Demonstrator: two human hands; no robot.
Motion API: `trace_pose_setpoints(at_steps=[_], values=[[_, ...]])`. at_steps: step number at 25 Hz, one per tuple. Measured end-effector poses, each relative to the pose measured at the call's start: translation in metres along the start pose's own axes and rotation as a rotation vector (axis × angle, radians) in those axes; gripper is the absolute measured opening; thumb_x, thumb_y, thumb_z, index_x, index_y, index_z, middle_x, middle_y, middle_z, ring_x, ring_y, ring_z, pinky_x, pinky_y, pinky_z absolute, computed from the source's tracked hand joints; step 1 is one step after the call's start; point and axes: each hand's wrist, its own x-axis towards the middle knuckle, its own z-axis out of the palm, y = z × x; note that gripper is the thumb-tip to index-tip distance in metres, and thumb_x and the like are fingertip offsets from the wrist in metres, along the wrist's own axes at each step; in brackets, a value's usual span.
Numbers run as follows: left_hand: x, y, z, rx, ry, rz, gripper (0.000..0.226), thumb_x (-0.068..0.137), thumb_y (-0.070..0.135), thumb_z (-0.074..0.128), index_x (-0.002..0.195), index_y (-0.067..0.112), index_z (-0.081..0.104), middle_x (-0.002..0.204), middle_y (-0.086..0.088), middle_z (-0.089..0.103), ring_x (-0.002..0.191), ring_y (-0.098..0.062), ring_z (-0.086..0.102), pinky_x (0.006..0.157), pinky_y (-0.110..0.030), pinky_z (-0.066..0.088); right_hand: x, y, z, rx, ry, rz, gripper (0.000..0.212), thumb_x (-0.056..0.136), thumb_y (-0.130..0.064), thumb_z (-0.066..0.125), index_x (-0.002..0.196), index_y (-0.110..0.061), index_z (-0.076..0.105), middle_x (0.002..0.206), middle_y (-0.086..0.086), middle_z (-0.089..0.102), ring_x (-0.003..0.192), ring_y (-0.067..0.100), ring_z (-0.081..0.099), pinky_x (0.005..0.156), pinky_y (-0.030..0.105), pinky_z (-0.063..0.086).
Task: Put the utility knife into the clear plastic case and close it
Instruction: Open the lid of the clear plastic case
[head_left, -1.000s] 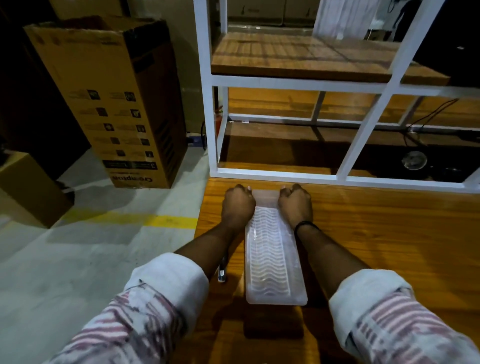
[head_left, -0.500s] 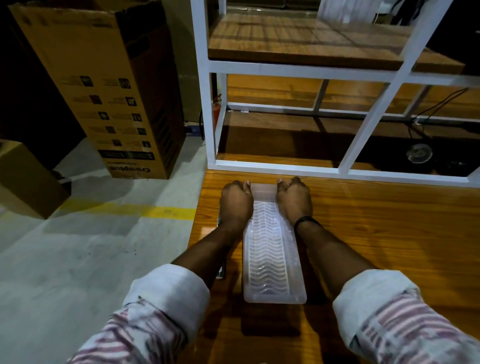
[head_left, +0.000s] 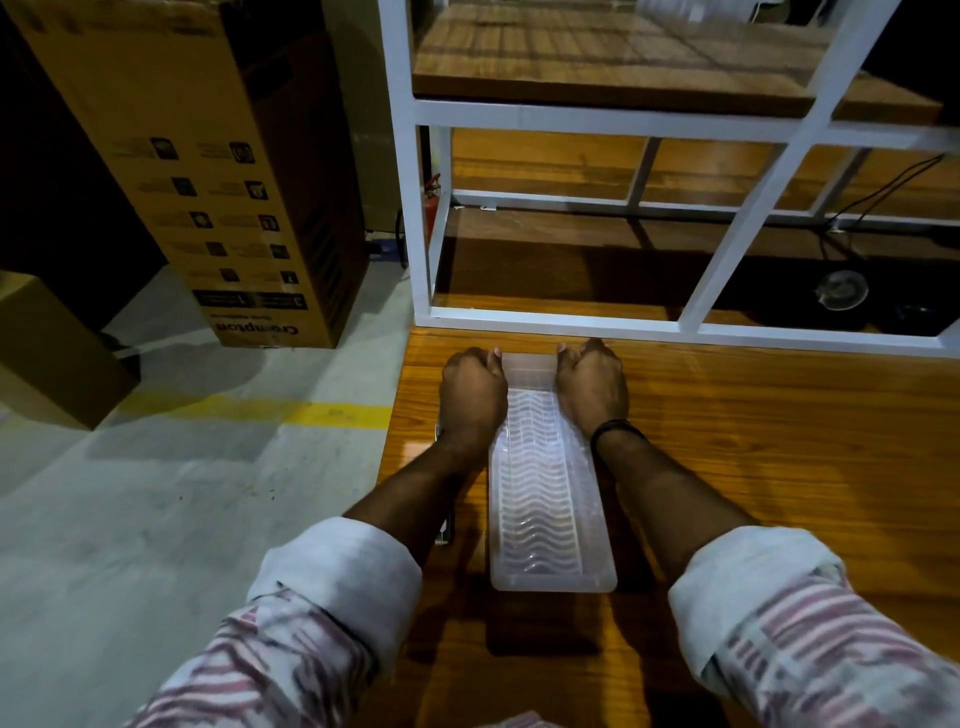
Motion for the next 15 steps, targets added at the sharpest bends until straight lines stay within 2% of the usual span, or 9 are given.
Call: trace_pose_setpoints(at_steps=[15], values=[[-0.0062,0.0037,-0.0091,0.006,0.022,0.036,0.045,0.106,0.037,0.046,0.086,0.01,0.075,0.086,-0.009,0.074,0.072,-0.02,0.065,0.064,-0.026,0.042,-0.0022,-0.0055,-0.0019,-0.012,0.017,0.007,0.045,0.102,-0.045,0.045,0.118,-0.004,0.058,0.11,0.018,0.067,0.094,0.033,0.067,0.076,0.045,0.059]])
